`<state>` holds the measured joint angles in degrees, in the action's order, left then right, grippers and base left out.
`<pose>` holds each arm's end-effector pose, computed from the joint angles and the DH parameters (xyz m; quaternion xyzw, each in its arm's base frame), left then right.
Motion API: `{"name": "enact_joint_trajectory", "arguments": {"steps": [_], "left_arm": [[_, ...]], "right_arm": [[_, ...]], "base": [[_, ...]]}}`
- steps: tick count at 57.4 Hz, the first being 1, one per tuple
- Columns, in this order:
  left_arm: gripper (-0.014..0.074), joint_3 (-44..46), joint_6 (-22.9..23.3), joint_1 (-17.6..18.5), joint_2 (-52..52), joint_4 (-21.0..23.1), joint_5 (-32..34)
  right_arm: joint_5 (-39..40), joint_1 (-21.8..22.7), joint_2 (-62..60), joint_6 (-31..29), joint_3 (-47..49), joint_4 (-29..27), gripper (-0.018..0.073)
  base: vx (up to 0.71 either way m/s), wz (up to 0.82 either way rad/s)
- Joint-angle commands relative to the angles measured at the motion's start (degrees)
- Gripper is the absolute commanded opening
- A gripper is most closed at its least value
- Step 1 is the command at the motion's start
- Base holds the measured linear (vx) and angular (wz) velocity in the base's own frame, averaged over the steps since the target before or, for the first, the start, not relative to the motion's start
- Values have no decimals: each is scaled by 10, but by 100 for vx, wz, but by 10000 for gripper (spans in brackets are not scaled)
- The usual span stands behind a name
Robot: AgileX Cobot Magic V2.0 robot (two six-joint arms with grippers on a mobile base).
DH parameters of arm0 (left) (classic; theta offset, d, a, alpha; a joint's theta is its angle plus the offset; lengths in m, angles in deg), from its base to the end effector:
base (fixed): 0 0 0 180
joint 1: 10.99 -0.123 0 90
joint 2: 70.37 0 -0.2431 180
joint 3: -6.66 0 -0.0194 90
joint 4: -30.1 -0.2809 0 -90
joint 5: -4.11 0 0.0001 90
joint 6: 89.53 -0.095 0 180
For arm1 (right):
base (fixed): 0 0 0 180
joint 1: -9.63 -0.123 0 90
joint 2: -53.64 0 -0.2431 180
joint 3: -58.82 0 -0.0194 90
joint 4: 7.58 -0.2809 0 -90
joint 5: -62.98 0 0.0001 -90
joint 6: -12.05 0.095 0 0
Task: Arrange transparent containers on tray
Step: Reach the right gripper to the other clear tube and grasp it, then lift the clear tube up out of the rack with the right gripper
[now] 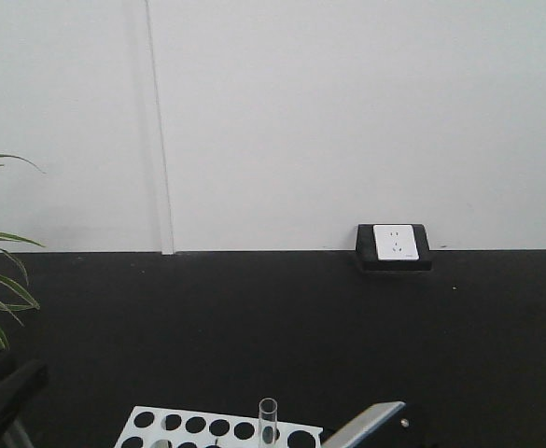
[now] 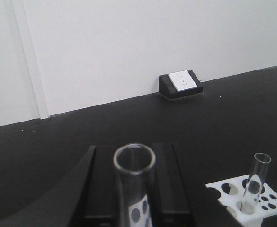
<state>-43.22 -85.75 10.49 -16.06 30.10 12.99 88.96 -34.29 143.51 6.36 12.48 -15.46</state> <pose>0.2139 -0.0842 0.2615 0.1137 0.7303 -0.1473 0.6573 0.2176 0.2017 0.1435 -0.2817 0.7713 0.1969 0.5356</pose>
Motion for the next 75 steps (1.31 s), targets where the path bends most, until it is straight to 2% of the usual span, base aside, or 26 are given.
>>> {"name": "enact_joint_trajectory", "arguments": {"steps": [1,19,34,42,58,75], "left_arm": [[76,17,0,3,-4,0,44],[76,17,0,3,-4,0,44],[76,17,0,3,-4,0,44],[76,17,0,3,-4,0,44],[76,17,0,3,-4,0,44],[76,17,0,3,-4,0,44]], "right_arm": [[54,-1,19,-3,48,8,542],[75,-1,101,-2,124,6,542],[67,-1,117,-2,131,-1,522],[65,-1,117,-2,131,-1,449],[68,-1,117,-2,131,-1,230],[74,-1,117,-3,131,-1,109]], "base": [[0,0],[0,0],[0,0],[0,0],[0,0],[0,0]]}}
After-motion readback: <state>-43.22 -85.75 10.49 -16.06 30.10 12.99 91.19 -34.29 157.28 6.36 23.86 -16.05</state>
